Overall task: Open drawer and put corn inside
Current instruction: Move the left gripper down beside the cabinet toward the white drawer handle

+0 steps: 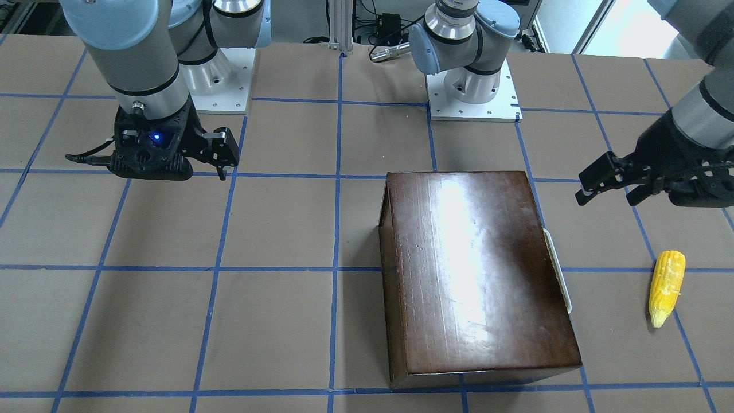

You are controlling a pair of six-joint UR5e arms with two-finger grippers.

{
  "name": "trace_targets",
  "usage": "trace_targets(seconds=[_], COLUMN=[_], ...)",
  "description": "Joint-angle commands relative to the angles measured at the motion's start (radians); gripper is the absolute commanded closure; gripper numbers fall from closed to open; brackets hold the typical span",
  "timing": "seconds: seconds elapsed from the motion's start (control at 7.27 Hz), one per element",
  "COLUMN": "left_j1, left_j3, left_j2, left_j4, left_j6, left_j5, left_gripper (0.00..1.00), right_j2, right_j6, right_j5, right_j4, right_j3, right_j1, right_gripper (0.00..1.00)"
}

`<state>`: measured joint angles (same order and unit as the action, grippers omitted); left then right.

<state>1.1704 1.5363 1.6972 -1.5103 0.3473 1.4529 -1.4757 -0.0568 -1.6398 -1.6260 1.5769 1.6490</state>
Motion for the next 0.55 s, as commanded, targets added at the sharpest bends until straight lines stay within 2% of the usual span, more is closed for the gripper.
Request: trace_targets(seconds=[0.0, 0.41], left_j1=[-0.060, -0.061], left_j3=[0.005, 0.013], left_j2=[0.060, 0.156], left_j4=[0.056, 0.107], left_j6=[0.108, 0.194], left_j5=[-0.023, -0.122], left_gripper=[0.00, 0.00], right_j2=[0.000, 0.000], right_j6=[0.000, 0.000], right_j5=[0.000, 0.000], right_j4=[0.001, 0.000], right_j3=[0.000, 0.000], right_j1=[0.000, 0.000], right_gripper=[0.00, 0.00])
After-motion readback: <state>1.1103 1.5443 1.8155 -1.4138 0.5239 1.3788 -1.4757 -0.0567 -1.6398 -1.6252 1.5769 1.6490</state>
